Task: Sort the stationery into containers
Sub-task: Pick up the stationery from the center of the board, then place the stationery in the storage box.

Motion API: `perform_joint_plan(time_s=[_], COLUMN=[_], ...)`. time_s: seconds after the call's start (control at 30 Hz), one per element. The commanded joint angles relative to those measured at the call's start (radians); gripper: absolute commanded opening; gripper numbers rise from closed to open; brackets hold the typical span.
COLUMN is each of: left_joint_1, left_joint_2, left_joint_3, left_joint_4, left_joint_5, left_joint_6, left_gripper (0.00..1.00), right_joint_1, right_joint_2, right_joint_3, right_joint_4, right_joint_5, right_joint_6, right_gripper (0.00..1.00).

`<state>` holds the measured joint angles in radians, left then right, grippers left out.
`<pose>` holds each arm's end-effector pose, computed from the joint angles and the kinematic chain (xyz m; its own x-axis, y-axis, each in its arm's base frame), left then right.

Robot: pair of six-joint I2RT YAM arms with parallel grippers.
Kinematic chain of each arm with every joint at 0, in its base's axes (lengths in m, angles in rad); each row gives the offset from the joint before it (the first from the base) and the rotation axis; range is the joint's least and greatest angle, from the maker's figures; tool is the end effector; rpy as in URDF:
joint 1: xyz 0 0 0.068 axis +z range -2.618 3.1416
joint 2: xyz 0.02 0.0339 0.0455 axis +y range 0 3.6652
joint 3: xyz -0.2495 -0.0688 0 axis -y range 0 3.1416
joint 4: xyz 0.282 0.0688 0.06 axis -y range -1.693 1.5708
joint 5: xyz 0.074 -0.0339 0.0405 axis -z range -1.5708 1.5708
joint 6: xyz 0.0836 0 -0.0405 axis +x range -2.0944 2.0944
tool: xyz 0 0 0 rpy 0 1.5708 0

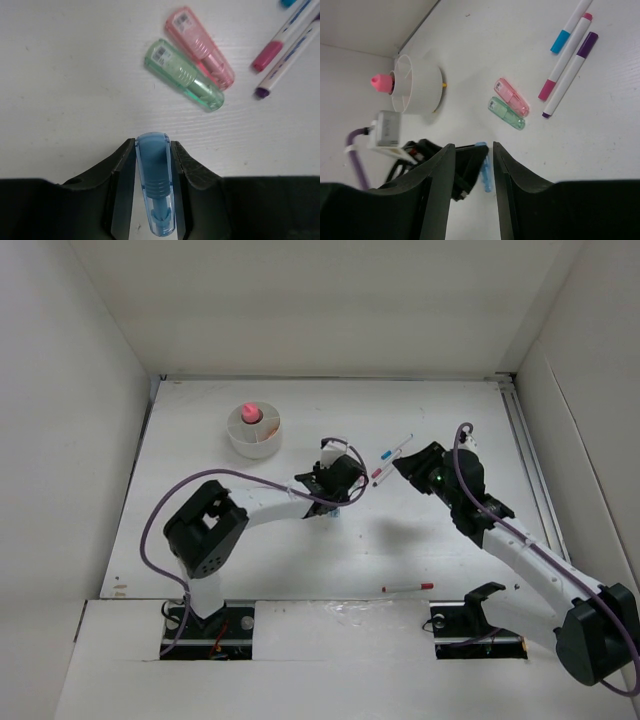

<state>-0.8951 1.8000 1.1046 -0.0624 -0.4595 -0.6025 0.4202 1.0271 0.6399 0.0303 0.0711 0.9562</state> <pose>0.3040 -0.3200 0.1195 -0.6363 -0.0182 -0.7712 0.1666 0.9729 -0.1605 0.2966 0.1260 0.2211 -0.4667 0.6840 -0.5606 0.0610 0.6572 0.7512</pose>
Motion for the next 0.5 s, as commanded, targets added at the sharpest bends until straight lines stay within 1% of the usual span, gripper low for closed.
perform_joint_plan(time_s=[0.0, 0.03, 0.1, 0.13, 0.2, 0.23, 0.3, 0.4, 0.43, 0.47], left_joint_1=[0.01, 0.037, 0.082, 0.132, 0.18, 0.218, 0.252, 0.297, 0.297, 0.297], left_joint_2=[-0.164, -0.174, -0.185, -0.185, -0.185, -0.194, -0.194, -0.172, -0.172, -0.163], left_joint_3=[-0.011, -0.011, -0.011, -0.011, -0.002, -0.002, 0.014, 0.087, 0.104, 0.116], left_joint_4=[0.053, 0.062, 0.111, 0.124, 0.156, 0.208, 0.242, 0.242, 0.242, 0.271], left_joint_5=[-0.077, -0.088, -0.058, -0.048, -0.038, -0.038, -0.038, -0.093, -0.102, -0.144], left_joint_6=[0.006, 0.019, 0.044, 0.044, 0.07, 0.096, 0.124, 0.193, 0.222, 0.252], left_gripper=[0.0, 0.0, 0.0, 0.0, 0.0, 0.0, 0.0, 0.0, 0.0, 0.0], right_joint_1=[0.006, 0.006, 0.006, 0.006, 0.006, 0.006, 0.015, 0.015, 0.015, 0.015], right_joint_2=[-0.021, -0.021, -0.021, -0.021, -0.021, -0.031, -0.032, -0.032, -0.032, -0.032], right_joint_3=[0.043, 0.043, 0.043, 0.043, 0.043, 0.043, 0.043, 0.043, 0.043, 0.043], right_joint_4=[0.036, 0.036, 0.036, 0.036, 0.036, 0.036, 0.036, 0.036, 0.036, 0.036], right_joint_5=[-0.005, -0.005, -0.005, -0.005, -0.005, -0.005, -0.005, -0.005, -0.014, -0.014], right_joint_6=[-0.017, -0.017, -0.017, -0.017, -0.017, -0.017, -0.017, -0.017, -0.017, -0.017], right_gripper=[0.42, 0.42, 0.42, 0.42, 0.42, 0.42, 0.42, 0.42, 0.42, 0.42])
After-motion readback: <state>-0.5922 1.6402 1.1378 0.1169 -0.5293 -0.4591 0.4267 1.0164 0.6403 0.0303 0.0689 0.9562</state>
